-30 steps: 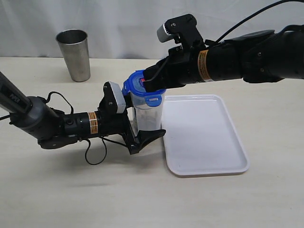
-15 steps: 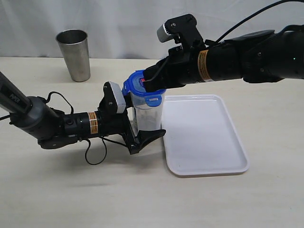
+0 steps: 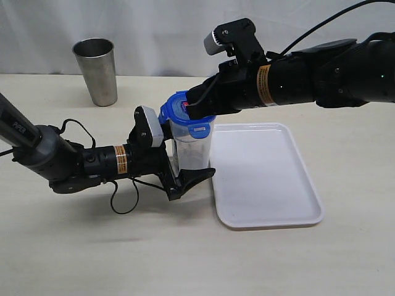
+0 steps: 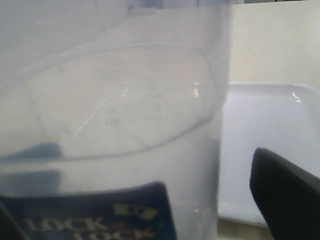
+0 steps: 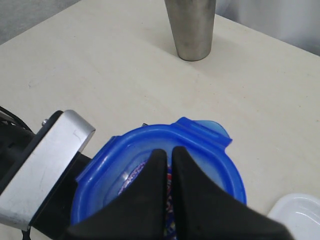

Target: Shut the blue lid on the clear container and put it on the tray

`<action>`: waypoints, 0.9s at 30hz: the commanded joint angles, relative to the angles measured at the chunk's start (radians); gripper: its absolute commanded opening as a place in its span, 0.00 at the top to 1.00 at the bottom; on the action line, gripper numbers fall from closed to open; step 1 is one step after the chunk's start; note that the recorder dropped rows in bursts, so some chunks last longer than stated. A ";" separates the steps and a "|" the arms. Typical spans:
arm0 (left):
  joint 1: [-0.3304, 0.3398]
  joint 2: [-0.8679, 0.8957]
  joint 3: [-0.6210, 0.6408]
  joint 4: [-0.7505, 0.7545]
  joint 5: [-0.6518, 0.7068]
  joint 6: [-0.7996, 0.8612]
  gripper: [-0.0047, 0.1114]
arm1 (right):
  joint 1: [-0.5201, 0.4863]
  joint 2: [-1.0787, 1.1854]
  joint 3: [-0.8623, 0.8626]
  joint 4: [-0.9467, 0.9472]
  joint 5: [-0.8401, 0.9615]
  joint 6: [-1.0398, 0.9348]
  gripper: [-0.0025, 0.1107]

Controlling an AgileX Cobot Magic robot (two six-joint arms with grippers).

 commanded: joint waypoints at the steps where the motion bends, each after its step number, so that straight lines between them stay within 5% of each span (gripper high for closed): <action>1: -0.009 -0.001 -0.004 0.007 -0.022 -0.004 0.17 | 0.001 0.026 0.022 -0.058 0.004 0.005 0.94; 6: -0.009 -0.001 -0.004 -0.014 0.009 -0.004 0.51 | 0.001 0.026 0.022 -0.058 0.004 0.005 0.94; 13: -0.009 -0.001 -0.004 -0.016 0.020 -0.004 0.82 | 0.001 0.026 0.022 -0.058 0.004 0.005 0.94; 21: -0.009 -0.001 -0.004 -0.005 0.058 -0.004 0.88 | 0.001 0.002 0.022 -0.058 0.004 0.018 0.92; 27: -0.009 -0.001 -0.004 -0.005 0.054 -0.004 0.96 | 0.001 -0.076 0.022 -0.058 -0.054 0.113 0.69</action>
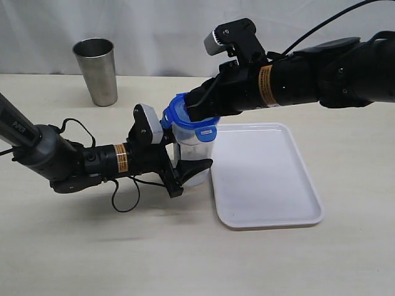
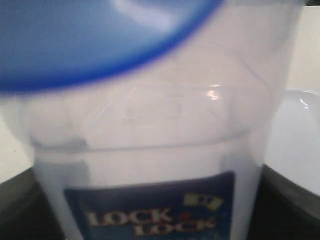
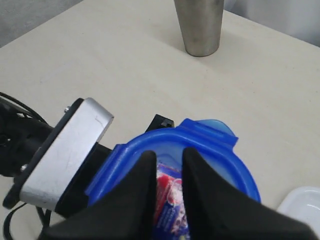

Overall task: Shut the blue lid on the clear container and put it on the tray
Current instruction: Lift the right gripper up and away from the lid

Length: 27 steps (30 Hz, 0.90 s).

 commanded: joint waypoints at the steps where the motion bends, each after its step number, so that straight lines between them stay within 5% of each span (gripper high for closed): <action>1: -0.009 -0.001 -0.003 0.021 0.045 0.010 0.96 | 0.001 -0.060 0.013 -0.032 -0.035 0.090 0.65; 4: -0.009 -0.001 -0.003 0.021 0.051 -0.002 0.96 | -0.002 -0.109 0.024 -0.032 -0.032 0.127 0.57; 14: 0.031 -0.001 -0.003 0.018 -0.064 -0.065 0.96 | -0.008 -0.227 0.061 -0.032 0.359 0.302 0.57; 22: 0.049 -0.001 -0.003 0.078 -0.080 -0.088 0.96 | -0.224 -0.136 0.060 -0.032 0.151 0.391 0.57; 27: 0.049 -0.001 -0.013 0.163 -0.080 -0.099 0.96 | -0.334 -0.107 0.059 -0.032 0.312 0.379 0.63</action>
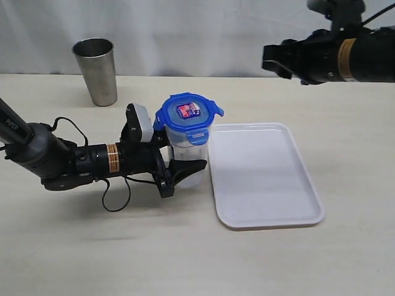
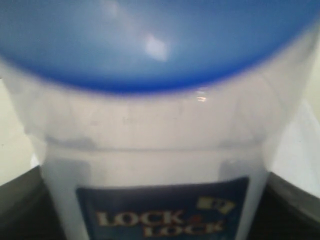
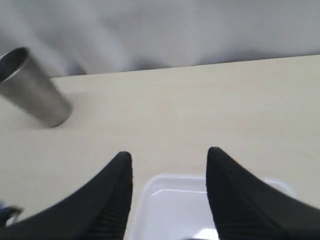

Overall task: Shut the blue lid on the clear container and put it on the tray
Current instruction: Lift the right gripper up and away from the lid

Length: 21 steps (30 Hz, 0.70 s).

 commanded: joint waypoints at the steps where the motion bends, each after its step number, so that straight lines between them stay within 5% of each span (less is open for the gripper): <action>1: 0.000 -0.007 -0.011 0.071 -0.030 -0.033 0.96 | -0.078 0.014 0.014 -0.002 0.160 -0.018 0.65; 5: 0.000 -0.007 -0.030 0.127 -0.030 -0.068 0.96 | -0.078 0.014 0.056 -0.002 0.424 -0.164 0.67; 8: 0.000 -0.007 -0.035 0.138 -0.023 -0.085 0.96 | -0.078 0.014 0.036 0.379 0.749 -0.579 0.66; 10: 0.000 -0.007 -0.035 0.134 -0.008 -0.085 0.96 | -0.091 0.016 -0.056 0.900 0.846 -1.105 0.66; 14: 0.000 -0.007 -0.035 0.163 -0.008 -0.085 0.96 | -0.099 0.016 -0.195 2.356 0.902 -2.438 0.58; 15: 0.000 -0.007 -0.035 0.163 -0.008 -0.085 0.96 | -0.099 0.016 -0.209 2.522 0.978 -2.604 0.53; 21: 0.000 -0.007 -0.035 0.159 -0.008 -0.085 0.96 | -0.023 0.033 -0.254 2.645 1.190 -2.604 0.62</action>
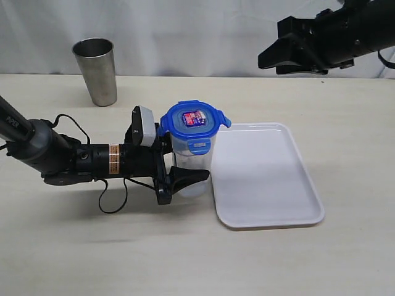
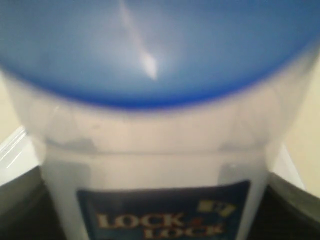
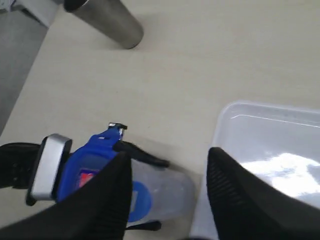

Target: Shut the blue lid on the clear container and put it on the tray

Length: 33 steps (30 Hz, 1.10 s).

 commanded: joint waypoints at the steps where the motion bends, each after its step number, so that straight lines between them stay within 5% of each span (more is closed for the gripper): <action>1: 0.000 -0.007 -0.006 0.018 0.001 -0.006 0.96 | 0.072 0.024 -0.008 0.018 0.051 -0.015 0.62; 8: 0.000 -0.007 -0.006 0.018 0.001 -0.006 0.96 | 0.161 0.096 -0.008 0.011 0.059 0.010 0.62; 33: 0.000 -0.007 -0.006 0.019 0.006 -0.006 0.96 | 0.161 0.194 -0.008 0.018 0.116 0.010 0.62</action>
